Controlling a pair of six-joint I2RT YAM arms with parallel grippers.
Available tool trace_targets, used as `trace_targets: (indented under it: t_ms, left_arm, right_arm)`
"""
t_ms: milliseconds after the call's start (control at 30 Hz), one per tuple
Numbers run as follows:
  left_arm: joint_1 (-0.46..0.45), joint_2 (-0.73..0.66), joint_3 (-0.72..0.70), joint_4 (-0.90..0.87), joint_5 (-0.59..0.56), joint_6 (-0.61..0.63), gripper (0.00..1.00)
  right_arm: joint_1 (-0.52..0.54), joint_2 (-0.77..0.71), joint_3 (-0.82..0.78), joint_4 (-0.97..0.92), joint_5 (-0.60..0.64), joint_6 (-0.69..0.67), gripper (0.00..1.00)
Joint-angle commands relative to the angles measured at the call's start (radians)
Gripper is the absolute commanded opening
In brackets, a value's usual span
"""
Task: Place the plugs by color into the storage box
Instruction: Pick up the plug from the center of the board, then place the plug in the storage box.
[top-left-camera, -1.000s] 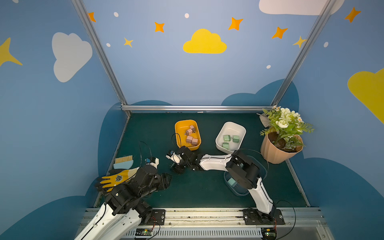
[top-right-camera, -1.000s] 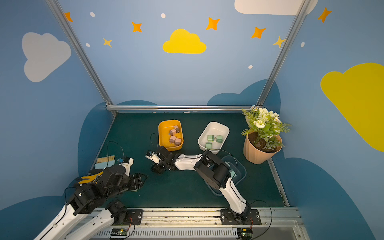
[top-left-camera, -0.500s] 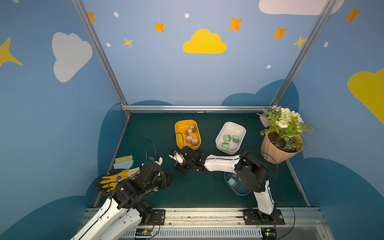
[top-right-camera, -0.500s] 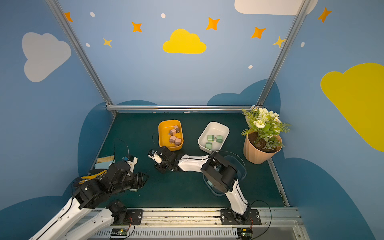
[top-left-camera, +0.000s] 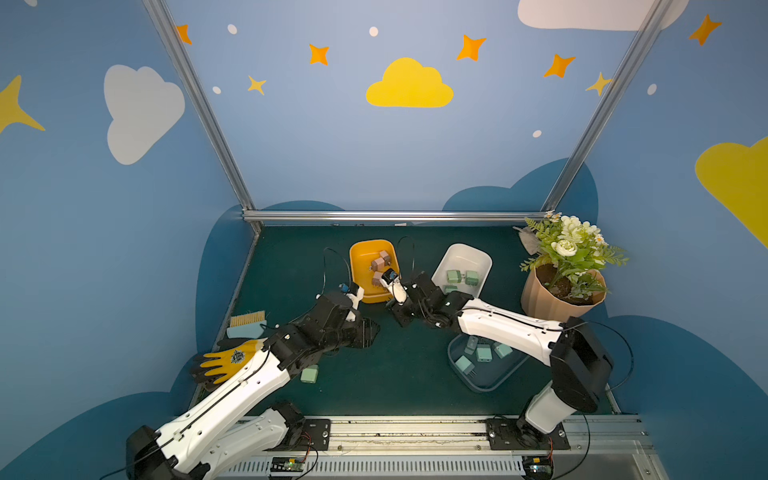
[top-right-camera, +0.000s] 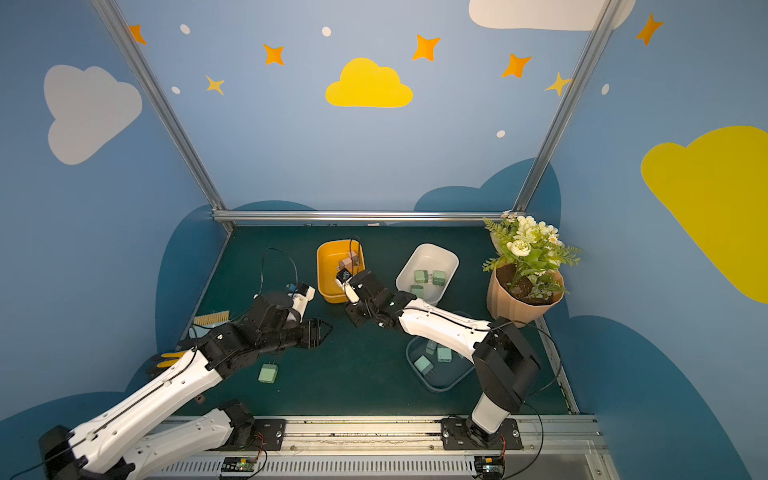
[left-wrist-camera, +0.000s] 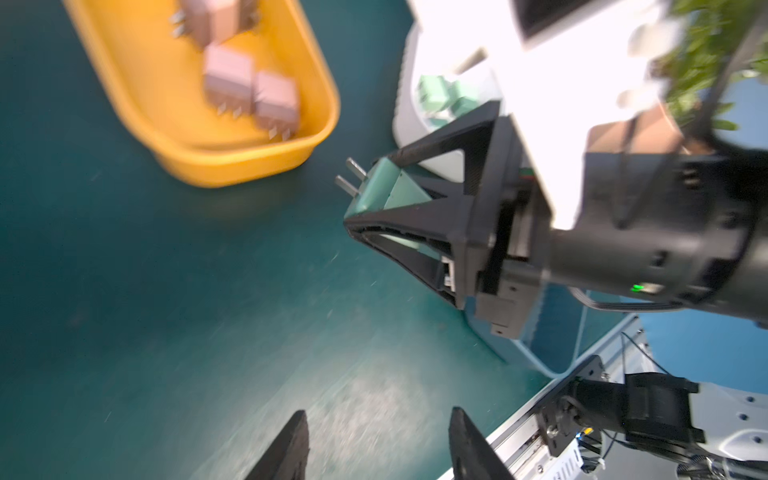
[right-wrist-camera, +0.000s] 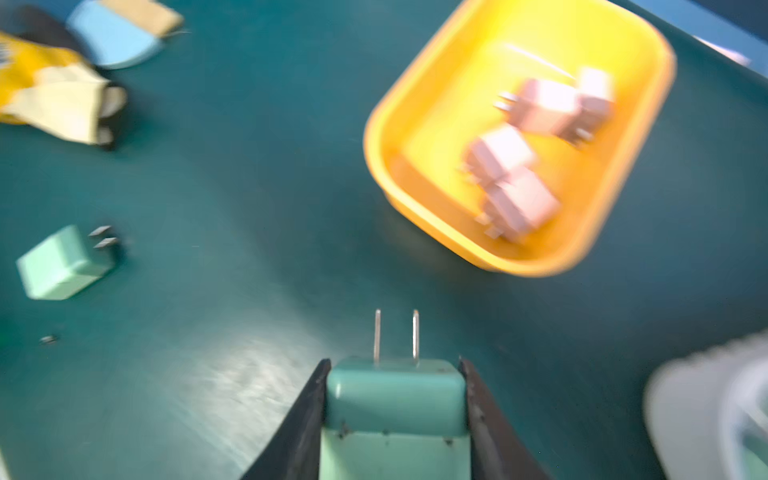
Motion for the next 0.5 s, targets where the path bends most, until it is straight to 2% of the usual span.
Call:
trace_targets:
  t_ms: [0,167,333,467]
  left_arm:
    - [-0.019,0.12,0.082,0.167,0.067,0.078,0.55]
    - [-0.071,0.334,0.206,0.317,0.143,0.114,0.55]
    - [-0.098,0.525,0.337,0.405,0.223,0.119,0.55]
    - [-0.112,0.633,0.416,0.449,0.267,0.109,0.55]
  right_arm:
    - [-0.067,-0.091,-0.024,-0.079,0.09,0.024,0.29]
    - [-0.217,-0.149,-0.065,-0.099,0.135,0.039,0.29]
    - [-0.395,-0.13,-0.083,-0.104,0.03,0.135,0.28]
    - [-0.488,-0.055,-0.06,-0.099,-0.025,0.17,0.28]
